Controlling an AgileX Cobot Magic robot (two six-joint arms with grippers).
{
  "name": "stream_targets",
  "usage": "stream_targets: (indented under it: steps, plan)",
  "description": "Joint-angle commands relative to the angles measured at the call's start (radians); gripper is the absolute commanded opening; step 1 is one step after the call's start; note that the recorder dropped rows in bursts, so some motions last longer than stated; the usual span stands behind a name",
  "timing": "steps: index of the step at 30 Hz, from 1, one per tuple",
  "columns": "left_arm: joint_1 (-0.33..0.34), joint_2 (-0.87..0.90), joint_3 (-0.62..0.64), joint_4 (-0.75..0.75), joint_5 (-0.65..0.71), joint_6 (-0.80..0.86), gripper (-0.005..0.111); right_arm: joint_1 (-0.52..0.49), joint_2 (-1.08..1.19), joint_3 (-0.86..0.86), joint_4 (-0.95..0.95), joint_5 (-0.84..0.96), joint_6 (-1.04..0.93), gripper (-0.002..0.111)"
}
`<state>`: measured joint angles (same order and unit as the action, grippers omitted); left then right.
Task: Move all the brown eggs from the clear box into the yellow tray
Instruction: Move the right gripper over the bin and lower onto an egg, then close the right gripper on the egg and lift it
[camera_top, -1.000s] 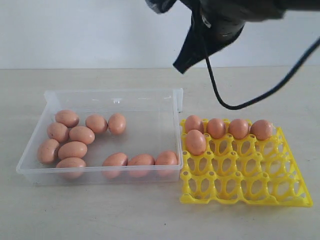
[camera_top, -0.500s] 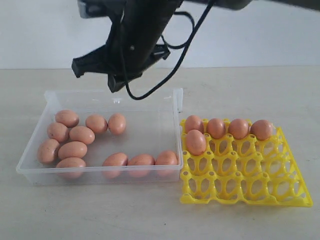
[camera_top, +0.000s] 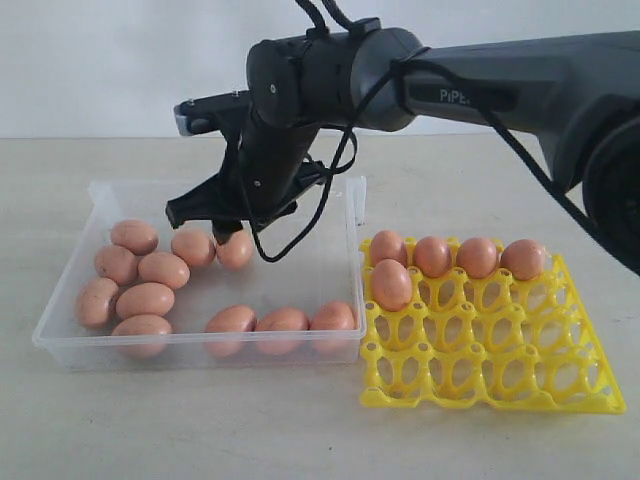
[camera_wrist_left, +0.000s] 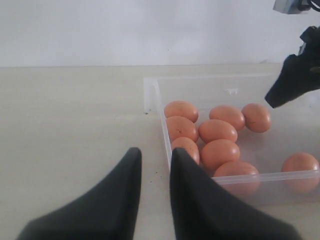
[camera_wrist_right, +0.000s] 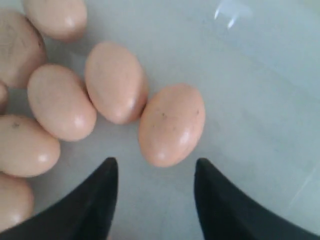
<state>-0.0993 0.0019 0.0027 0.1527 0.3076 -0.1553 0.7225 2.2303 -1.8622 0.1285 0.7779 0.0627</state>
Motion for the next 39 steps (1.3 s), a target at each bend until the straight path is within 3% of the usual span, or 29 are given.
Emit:
stream_targets:
  steps: [1, 20, 22, 25, 26, 34, 39]
  plan:
    - [-0.003, -0.002, -0.003, -0.006, -0.001, -0.010, 0.022, -0.004, 0.003, -0.005, -0.007, -0.204, 0.109, 0.059]
    - [-0.003, -0.002, -0.003, -0.006, -0.001, -0.010, 0.022, -0.006, 0.171, -0.004, -0.019, -0.261, 0.300, 0.059]
    - [-0.003, -0.002, -0.003, -0.006, -0.001, -0.010, 0.022, -0.006, 0.176, -0.004, -0.021, -0.260, 0.320, 0.050]
    - [-0.003, -0.002, -0.003, -0.006, -0.001, -0.010, 0.022, -0.006, 0.174, -0.004, -0.021, -0.234, 0.320, 0.008]
    - [-0.003, -0.002, -0.003, -0.006, -0.001, -0.010, 0.022, -0.006, 0.172, -0.004, -0.019, -0.226, 0.323, 0.001]
    - [-0.003, -0.002, -0.003, -0.006, -0.001, -0.010, 0.022, 0.006, 0.111, -0.004, 0.004, -0.158, 0.300, 0.001]
    - [-0.003, -0.002, -0.003, -0.006, -0.001, -0.010, 0.022, 0.098, -0.017, 0.057, -0.194, -0.290, 0.278, 0.001]
